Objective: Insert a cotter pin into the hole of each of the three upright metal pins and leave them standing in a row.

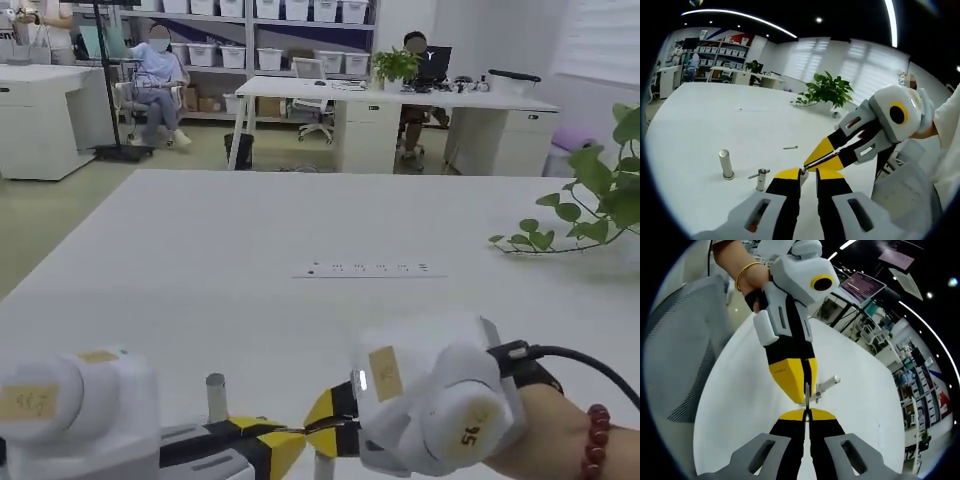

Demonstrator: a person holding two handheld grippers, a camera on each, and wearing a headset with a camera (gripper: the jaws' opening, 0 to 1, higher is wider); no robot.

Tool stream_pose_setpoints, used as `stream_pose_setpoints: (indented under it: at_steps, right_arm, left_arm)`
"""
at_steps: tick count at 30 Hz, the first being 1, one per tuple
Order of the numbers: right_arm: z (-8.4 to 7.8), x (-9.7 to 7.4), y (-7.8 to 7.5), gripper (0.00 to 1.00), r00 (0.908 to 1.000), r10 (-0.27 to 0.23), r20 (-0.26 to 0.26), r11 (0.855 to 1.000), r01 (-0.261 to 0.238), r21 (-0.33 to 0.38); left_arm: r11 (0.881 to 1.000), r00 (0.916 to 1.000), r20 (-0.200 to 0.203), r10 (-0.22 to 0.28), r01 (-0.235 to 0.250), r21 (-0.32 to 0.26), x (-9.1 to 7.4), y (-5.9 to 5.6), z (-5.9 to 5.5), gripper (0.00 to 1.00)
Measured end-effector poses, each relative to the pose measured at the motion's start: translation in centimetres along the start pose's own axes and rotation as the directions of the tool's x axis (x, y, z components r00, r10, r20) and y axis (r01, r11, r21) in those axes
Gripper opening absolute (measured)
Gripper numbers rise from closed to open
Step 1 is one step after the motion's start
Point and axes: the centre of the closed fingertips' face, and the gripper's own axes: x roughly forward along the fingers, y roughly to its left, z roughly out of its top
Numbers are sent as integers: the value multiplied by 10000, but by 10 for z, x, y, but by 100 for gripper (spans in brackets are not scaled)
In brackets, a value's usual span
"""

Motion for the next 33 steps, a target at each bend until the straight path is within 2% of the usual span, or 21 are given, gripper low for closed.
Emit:
stream_pose_setpoints:
  at_steps: [11,20,29,33]
  right_arm:
    - [3,1,3,2,10000,72,-15,9996,-72,-268]
    - [3,1,1,2,10000,-40,2,9997,40,-245]
    - [5,0,-1,4,9996,-63,270,9996,56,260]
    - [6,0,-3,5,9987,-137,482,9975,103,706]
  left_arm:
    - [9998,9998,15,202,-202,-12,0,4,-1,2]
    - [9998,9998,92,202,-203,83,0,4,0,1]
    - [9995,9997,148,209,-212,228,-1,4,2,1]
    - [9993,9996,200,219,-225,310,-2,4,4,1]
